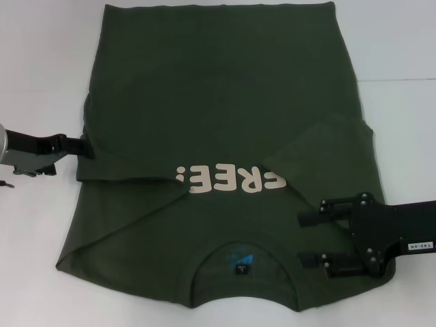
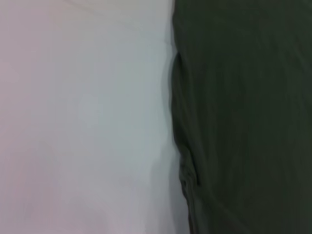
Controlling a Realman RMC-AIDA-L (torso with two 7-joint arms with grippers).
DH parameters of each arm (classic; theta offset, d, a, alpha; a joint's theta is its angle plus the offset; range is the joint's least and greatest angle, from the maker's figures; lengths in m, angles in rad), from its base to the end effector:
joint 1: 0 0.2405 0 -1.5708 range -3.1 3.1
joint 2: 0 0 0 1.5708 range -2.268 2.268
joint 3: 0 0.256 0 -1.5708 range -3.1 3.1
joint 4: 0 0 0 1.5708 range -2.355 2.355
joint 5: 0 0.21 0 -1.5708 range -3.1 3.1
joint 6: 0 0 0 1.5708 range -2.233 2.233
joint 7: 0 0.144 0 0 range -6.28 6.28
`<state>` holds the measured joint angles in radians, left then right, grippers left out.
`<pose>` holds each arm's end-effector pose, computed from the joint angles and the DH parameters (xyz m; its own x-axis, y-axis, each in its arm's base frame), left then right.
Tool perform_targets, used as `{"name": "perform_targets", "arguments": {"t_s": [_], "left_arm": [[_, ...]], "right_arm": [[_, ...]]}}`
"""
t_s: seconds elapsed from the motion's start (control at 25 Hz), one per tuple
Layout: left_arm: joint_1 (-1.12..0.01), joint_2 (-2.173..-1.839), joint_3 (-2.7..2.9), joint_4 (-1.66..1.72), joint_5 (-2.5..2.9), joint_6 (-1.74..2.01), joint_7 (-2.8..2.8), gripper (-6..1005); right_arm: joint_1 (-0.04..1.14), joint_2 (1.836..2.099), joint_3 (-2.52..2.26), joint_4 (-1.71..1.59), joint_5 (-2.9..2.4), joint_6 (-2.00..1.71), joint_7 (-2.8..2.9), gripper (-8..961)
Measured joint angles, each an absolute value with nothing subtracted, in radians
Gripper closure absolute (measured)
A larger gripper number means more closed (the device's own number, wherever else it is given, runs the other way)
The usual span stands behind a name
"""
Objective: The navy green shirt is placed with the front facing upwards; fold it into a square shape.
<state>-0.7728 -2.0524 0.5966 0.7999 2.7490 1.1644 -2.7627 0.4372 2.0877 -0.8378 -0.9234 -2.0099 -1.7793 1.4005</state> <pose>-0.2849 0.4197 0.0479 0.1069 0.8715 0.4785 0.9383 0.0708 -0.3385 0.2447 0.2968 0.0169 0.8933 -0.2087 -0.3980 -0.2458 -0.9683 -0.0438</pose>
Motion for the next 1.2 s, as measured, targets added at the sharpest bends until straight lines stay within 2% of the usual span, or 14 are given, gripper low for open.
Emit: {"name": "perform_targets", "arguments": {"t_s": [1.2], "left_arm": [[-0.813, -2.063, 0.601, 0.696, 2.737, 1.093, -2.760, 77]], "right_arm": [[0.434, 2.088, -0.839, -0.923, -2.009, -1.781, 1.401, 286]]}}
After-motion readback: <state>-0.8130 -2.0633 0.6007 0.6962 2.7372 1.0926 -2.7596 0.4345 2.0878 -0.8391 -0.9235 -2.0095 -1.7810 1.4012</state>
